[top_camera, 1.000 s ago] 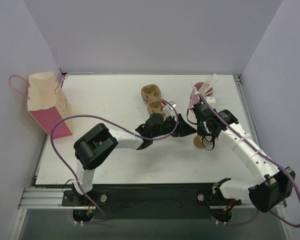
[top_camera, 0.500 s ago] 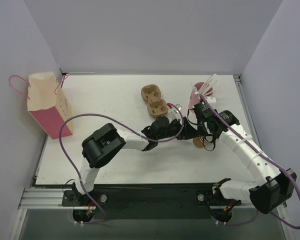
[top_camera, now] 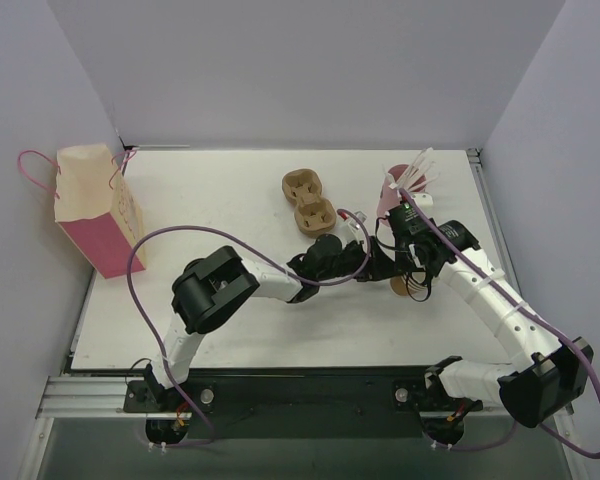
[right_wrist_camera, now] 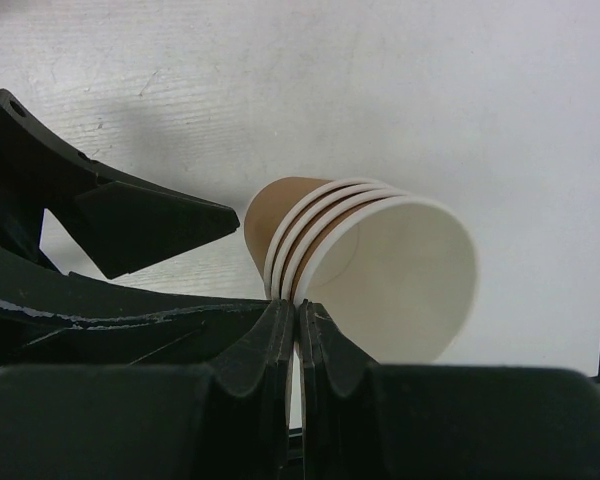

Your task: Pack the takeout coffee

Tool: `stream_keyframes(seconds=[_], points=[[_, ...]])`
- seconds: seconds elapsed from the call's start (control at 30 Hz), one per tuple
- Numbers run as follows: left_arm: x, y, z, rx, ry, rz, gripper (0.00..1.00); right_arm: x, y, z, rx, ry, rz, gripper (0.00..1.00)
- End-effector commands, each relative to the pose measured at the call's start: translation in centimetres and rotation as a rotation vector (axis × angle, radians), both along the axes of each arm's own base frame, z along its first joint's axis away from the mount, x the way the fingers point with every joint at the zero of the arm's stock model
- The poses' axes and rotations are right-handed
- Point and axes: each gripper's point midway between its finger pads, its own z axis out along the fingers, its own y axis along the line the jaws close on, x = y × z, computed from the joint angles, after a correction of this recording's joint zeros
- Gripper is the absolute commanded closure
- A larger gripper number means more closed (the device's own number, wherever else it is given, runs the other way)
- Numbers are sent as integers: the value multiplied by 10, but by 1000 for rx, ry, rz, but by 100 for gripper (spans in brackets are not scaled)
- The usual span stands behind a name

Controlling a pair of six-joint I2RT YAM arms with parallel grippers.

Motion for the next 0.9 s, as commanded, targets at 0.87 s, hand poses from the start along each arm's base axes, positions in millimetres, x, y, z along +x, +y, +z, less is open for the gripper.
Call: stream_keyframes(seconds=[0.87], points=[[9,22,-30,156,-77,79,21,8,-21,37,-120,-55,-31,100]])
